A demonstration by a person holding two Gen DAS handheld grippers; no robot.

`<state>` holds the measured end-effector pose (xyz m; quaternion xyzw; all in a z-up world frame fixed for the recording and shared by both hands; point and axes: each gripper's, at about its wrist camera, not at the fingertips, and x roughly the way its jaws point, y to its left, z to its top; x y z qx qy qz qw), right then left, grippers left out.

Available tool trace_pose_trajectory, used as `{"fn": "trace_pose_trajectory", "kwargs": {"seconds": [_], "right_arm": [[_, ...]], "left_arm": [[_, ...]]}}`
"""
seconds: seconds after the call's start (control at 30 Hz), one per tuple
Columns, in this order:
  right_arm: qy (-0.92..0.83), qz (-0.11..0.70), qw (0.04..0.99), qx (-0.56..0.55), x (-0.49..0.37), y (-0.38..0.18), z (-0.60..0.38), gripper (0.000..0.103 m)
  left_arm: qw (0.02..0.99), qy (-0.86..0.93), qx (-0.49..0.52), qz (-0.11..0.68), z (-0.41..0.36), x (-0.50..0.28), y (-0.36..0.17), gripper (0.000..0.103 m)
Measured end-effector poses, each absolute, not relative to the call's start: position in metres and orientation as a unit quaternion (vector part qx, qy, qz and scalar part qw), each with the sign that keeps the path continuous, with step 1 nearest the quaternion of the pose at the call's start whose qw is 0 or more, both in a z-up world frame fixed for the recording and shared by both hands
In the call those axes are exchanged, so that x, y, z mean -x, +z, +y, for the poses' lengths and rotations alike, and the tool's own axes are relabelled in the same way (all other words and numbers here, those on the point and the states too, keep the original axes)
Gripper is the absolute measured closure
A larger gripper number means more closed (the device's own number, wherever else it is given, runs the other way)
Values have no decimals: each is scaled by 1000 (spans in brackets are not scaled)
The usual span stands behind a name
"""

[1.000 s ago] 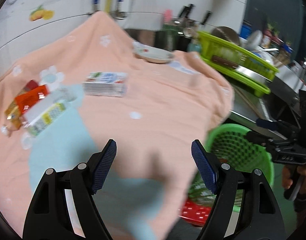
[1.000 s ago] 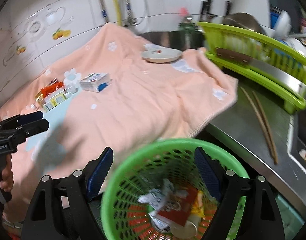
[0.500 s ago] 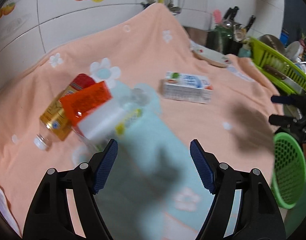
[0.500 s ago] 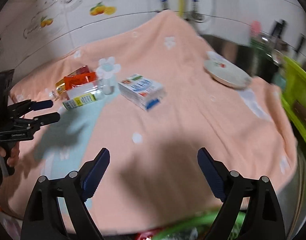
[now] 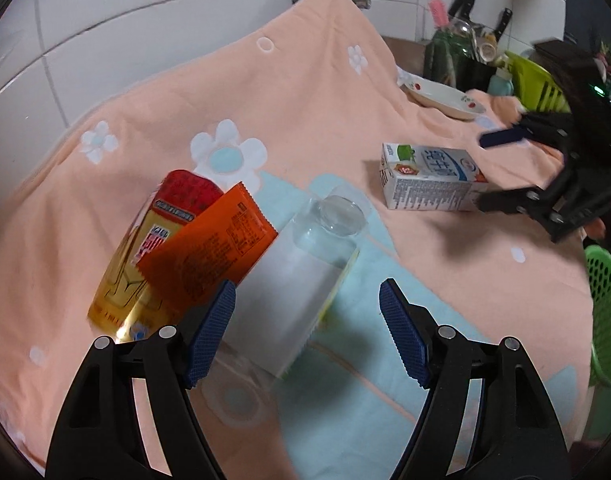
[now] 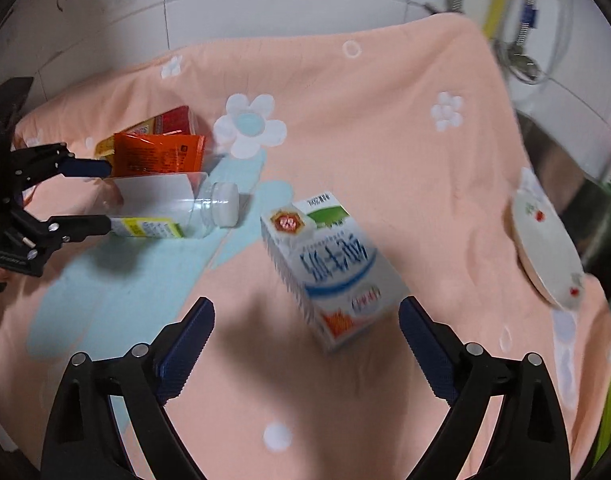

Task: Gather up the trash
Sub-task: 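Move both grippers back over the towel toward the remaining trash, then grasp the clear plastic bottle with the left gripper while the right gripper grasps the milk carton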

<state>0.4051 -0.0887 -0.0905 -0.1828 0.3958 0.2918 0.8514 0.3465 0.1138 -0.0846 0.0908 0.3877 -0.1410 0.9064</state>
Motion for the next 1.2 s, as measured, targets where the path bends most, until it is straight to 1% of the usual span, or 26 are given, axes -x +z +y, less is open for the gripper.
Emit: {"fn": "trace_pose_trajectory", "kwargs": {"seconds": [0.23, 0.43, 0.8, 0.83, 0.9, 0.97, 1.03, 1.1, 1.2], "right_arm": [[301, 410, 834, 213, -448, -99, -77, 12], [317, 428, 820, 208, -481, -104, -74, 12], [348, 453, 795, 206, -492, -127, -60, 12], [347, 453, 795, 206, -491, -128, -59, 16], [348, 451, 796, 205, -488, -129, -60, 23], [346, 452, 798, 197, -485, -128, -63, 26], [343, 451, 802, 187, -481, -126, -66, 32], [341, 449, 806, 178, -474, -124, -70, 35], [337, 443, 813, 169, -459, -121, -76, 36]], "left_arm": [[893, -165, -110, 403, 112, -368, -95, 28], [880, -184, -128, 418, 108, -383, -104, 28], [858, -202, -163, 444, 88, -404, -120, 28], [857, -203, -164, 445, 87, -405, -121, 29], [856, -201, -167, 447, 84, -406, -123, 39], [858, -200, -157, 447, 84, -407, -124, 42], [862, -191, -151, 445, 84, -406, -124, 43], [867, -179, -142, 442, 83, -403, -124, 44], [874, -164, -123, 440, 82, -395, -122, 46]]}}
